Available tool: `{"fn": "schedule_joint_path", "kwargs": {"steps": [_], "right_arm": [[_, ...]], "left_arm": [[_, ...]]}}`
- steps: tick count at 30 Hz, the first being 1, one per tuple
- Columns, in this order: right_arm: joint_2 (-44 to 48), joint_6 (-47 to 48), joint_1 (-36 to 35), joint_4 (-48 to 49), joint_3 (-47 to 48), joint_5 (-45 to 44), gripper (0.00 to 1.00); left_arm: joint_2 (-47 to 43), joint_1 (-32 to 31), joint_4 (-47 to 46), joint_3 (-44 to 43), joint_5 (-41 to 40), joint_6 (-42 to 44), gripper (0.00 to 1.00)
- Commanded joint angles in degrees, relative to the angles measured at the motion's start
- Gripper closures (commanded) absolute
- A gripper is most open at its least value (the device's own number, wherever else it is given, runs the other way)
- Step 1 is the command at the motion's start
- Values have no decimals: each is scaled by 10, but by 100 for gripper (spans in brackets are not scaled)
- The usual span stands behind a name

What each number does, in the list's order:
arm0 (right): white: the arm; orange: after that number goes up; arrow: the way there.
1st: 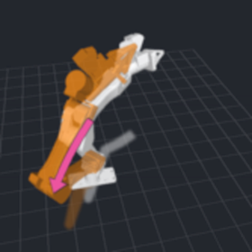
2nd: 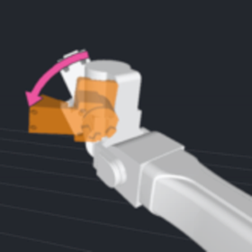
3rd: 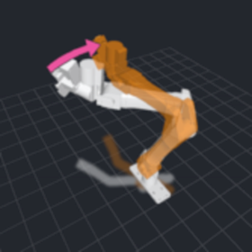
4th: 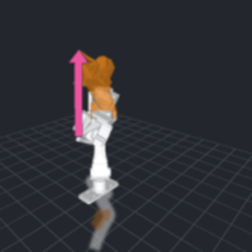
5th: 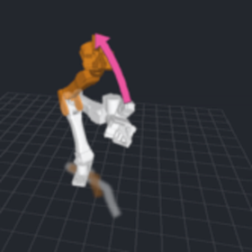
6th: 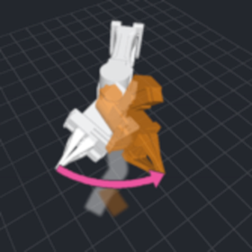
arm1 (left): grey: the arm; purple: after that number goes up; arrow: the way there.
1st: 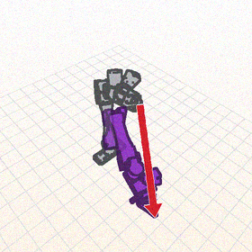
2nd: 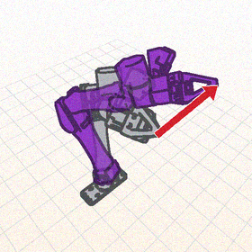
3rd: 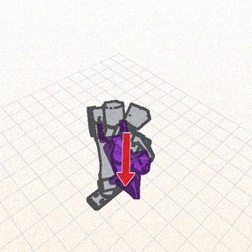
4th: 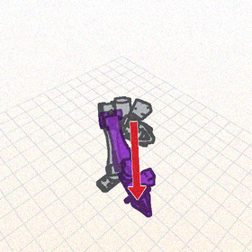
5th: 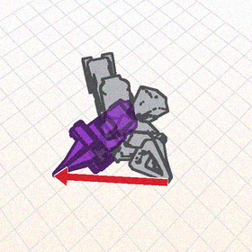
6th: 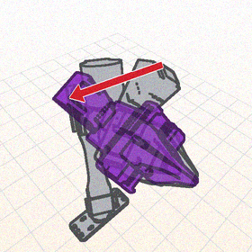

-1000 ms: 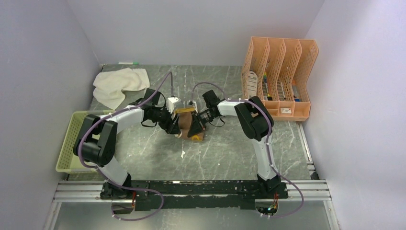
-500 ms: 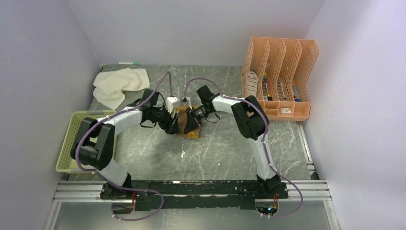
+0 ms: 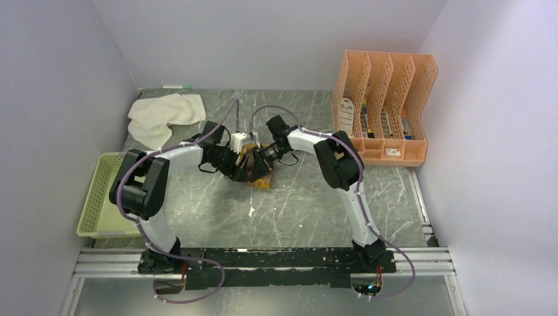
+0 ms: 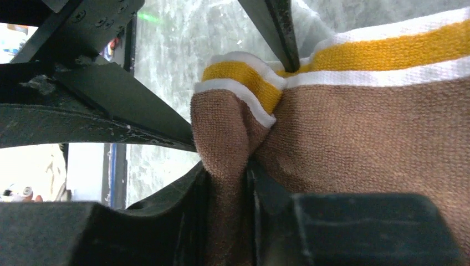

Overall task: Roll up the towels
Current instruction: Roll the towel at the center of the board.

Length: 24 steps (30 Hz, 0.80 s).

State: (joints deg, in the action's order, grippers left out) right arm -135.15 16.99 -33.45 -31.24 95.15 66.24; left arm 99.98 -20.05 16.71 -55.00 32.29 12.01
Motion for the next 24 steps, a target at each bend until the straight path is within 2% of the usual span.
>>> {"fn": "schedule_joint_path", "kwargs": {"steps": [1,2,3,12,16,24], "right_arm": [[-2,-57,-4,91,-38,-49,57],[3,-69,-4,110,-47,-54,7],[9,-81,-3,127,-57,-61,1],[93,-272,47,352,-186,-112,0],[133,-268,70,328,-207,-171,0],[214,-259,86,278,-227,-395,0]], "left_arm": [[46,-2,-12,-6,-88,-32,18],[49,-2,-12,-8,-93,-36,18],[52,-2,-11,-8,-100,-39,18],[69,-2,-8,-11,-112,-59,19],[70,-2,-11,-10,-99,-62,19],[82,-2,-9,-13,-78,-67,19]]}}
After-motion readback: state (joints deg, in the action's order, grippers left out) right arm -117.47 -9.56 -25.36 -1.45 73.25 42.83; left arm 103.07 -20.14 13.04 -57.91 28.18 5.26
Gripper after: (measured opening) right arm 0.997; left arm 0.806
